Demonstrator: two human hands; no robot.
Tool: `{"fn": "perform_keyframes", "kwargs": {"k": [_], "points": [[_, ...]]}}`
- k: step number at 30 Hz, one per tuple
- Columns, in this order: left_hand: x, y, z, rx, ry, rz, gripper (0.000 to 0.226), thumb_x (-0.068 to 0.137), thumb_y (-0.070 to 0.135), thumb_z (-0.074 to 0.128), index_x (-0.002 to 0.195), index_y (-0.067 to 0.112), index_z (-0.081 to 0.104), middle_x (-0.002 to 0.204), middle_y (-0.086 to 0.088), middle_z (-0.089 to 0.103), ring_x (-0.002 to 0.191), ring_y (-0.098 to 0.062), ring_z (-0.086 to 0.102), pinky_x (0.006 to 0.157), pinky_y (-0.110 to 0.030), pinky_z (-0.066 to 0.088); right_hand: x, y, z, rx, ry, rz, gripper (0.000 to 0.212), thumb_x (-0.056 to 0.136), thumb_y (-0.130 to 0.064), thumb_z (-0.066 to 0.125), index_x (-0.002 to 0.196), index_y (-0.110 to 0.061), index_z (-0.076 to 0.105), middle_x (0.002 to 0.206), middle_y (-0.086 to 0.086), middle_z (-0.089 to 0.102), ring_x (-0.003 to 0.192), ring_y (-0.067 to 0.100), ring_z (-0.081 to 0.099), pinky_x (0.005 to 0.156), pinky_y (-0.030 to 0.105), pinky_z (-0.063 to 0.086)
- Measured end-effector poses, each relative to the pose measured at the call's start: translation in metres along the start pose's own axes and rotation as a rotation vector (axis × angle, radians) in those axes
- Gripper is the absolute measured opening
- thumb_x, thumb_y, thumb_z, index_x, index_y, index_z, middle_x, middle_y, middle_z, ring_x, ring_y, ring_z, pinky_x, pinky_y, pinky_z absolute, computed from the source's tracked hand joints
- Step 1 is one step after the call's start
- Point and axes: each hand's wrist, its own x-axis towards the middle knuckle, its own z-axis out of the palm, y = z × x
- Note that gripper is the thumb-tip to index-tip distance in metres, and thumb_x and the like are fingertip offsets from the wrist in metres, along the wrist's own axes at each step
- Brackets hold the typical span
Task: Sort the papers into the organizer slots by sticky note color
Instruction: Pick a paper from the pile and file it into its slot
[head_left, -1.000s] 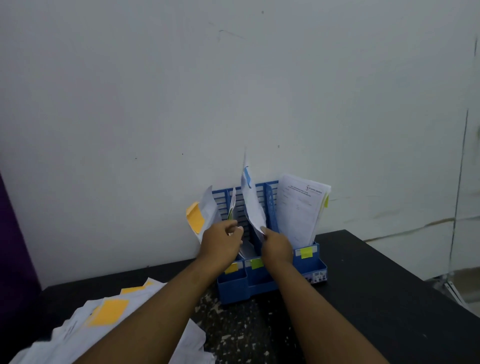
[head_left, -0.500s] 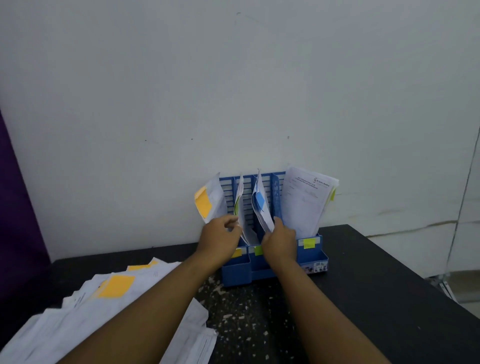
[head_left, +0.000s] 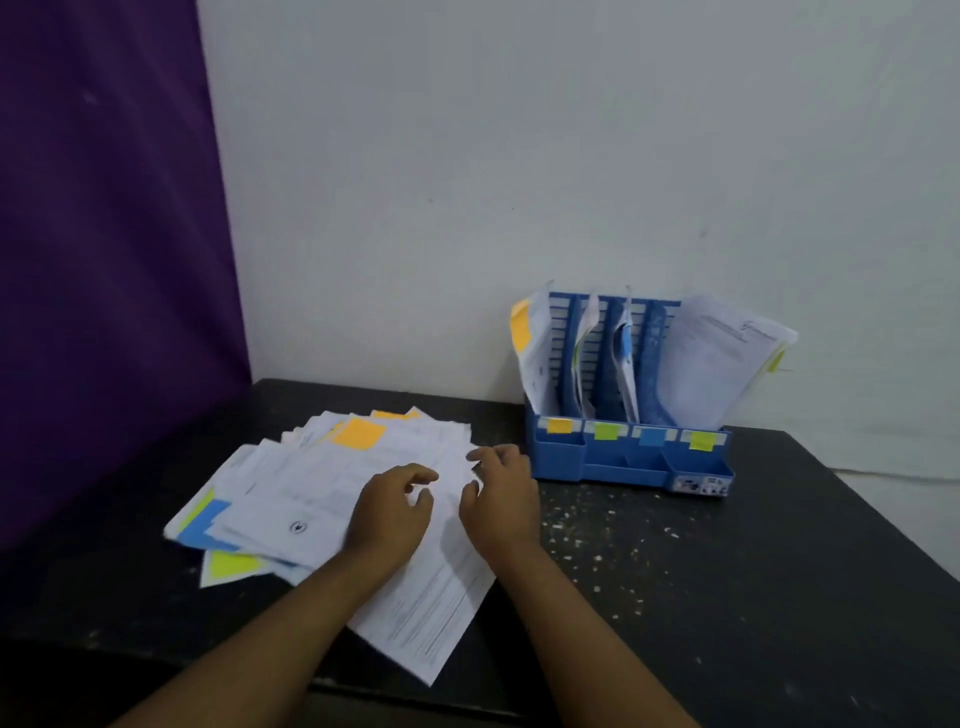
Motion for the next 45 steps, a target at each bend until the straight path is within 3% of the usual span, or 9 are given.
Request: {"fn": "perform_keyframes", "kwargs": {"k": [6, 11, 17, 24, 31, 35, 38, 41, 45], "points": [[-0.017, -0.072, -0.064, 0.219, 0.115, -0.085, 0.023, 0.094, 0.018, 0.070, 0.107, 0.037, 0.073, 0.116, 0.010, 0.073, 0.116, -0.021, 0.061, 0.102, -0.046, 0.050, -0.032, -0.036, 0.036, 0.054, -0.229, -0.111, 0.040, 0.098, -0.034, 0.059, 0.138, -0.033, 0.059, 0.149, -0.006, 0.051, 0.138, 0.016, 0.045, 0.117, 0.039, 0.039], [-0.021, -0.107, -0.105, 0.353, 0.188, -0.138, 0.029, 0.093, 0.023, 0.071, 0.122, 0.029, 0.072, 0.126, 0.004, 0.070, 0.124, -0.030, 0.055, 0.102, -0.051, 0.041, -0.044, -0.056, 0.057, 0.031, -0.315, -0.104, 0.046, 0.099, -0.047, 0.053, 0.142, -0.032, 0.059, 0.157, -0.006, 0.048, 0.147, 0.016, 0.039, 0.124, 0.046, 0.030], [-0.019, -0.120, -0.112, 0.447, 0.143, -0.289, 0.065, 0.102, 0.048, 0.058, 0.158, 0.018, 0.044, 0.160, -0.004, 0.045, 0.146, -0.030, 0.038, 0.118, -0.054, 0.031, -0.055, -0.046, 0.067, 0.022, -0.248, -0.059, 0.046, 0.096, -0.046, 0.056, 0.139, -0.029, 0.063, 0.148, -0.004, 0.056, 0.140, 0.016, 0.044, 0.119, 0.037, 0.033], [-0.014, -0.123, -0.110, 0.505, 0.144, -0.327, 0.065, 0.103, 0.049, 0.055, 0.157, 0.015, 0.042, 0.152, -0.010, 0.050, 0.141, -0.032, 0.043, 0.117, -0.056, 0.033, -0.057, -0.053, 0.059, 0.037, -0.230, -0.050, 0.038, 0.098, -0.041, 0.057, 0.134, -0.032, 0.065, 0.133, -0.009, 0.067, 0.127, 0.015, 0.054, 0.113, 0.037, 0.040], [-0.017, -0.126, -0.108, 0.559, 0.054, -0.247, 0.083, 0.088, 0.077, 0.057, 0.153, 0.026, 0.047, 0.159, 0.000, 0.045, 0.147, -0.027, 0.035, 0.120, -0.055, 0.023, -0.046, -0.056, 0.056, 0.275, -0.240, 0.132, 0.035, 0.097, -0.053, 0.063, 0.127, -0.037, 0.069, 0.113, -0.016, 0.075, 0.111, 0.007, 0.066, 0.104, 0.040, 0.051], [-0.018, -0.123, -0.112, 0.508, 0.037, -0.233, 0.100, 0.073, 0.089, 0.062, 0.154, 0.032, 0.045, 0.158, 0.004, 0.046, 0.147, -0.026, 0.035, 0.121, -0.055, 0.024, -0.034, -0.067, 0.048, 0.528, -0.248, 0.310, 0.061, 0.086, -0.033, 0.086, 0.138, -0.036, 0.052, 0.097, -0.019, 0.070, 0.093, 0.002, 0.068, 0.092, 0.030, 0.057], [-0.020, -0.119, -0.115, 0.477, 0.031, -0.229, 0.107, 0.067, 0.091, 0.066, 0.155, 0.035, 0.042, 0.157, 0.004, 0.045, 0.147, -0.026, 0.035, 0.121, -0.054, 0.027, -0.026, -0.068, 0.054, 0.690, -0.264, 0.475, 0.079, 0.082, -0.013, 0.089, 0.148, -0.023, 0.046, 0.094, -0.012, 0.071, 0.091, 0.011, 0.073, 0.095, 0.041, 0.061], [-0.022, -0.119, -0.116, 0.436, 0.040, -0.211, 0.107, 0.067, 0.089, 0.070, 0.154, 0.035, 0.043, 0.152, 0.003, 0.048, 0.143, -0.025, 0.039, 0.119, -0.052, 0.031, -0.019, -0.060, 0.057, 0.646, -0.264, 0.538, 0.061, 0.079, -0.006, 0.085, 0.136, -0.011, 0.065, 0.090, -0.002, 0.078, 0.086, 0.018, 0.076, 0.089, 0.045, 0.063], [-0.021, -0.128, -0.115, 0.282, 0.127, -0.194, 0.086, 0.076, 0.074, 0.077, 0.147, 0.031, 0.052, 0.134, 0.008, 0.063, 0.132, -0.022, 0.051, 0.113, -0.050, 0.036, -0.020, -0.052, 0.047, 0.482, -0.230, 0.496, 0.029, 0.082, -0.009, 0.080, 0.111, -0.017, 0.081, 0.093, -0.005, 0.079, 0.087, 0.011, 0.074, 0.090, 0.035, 0.062]]}}
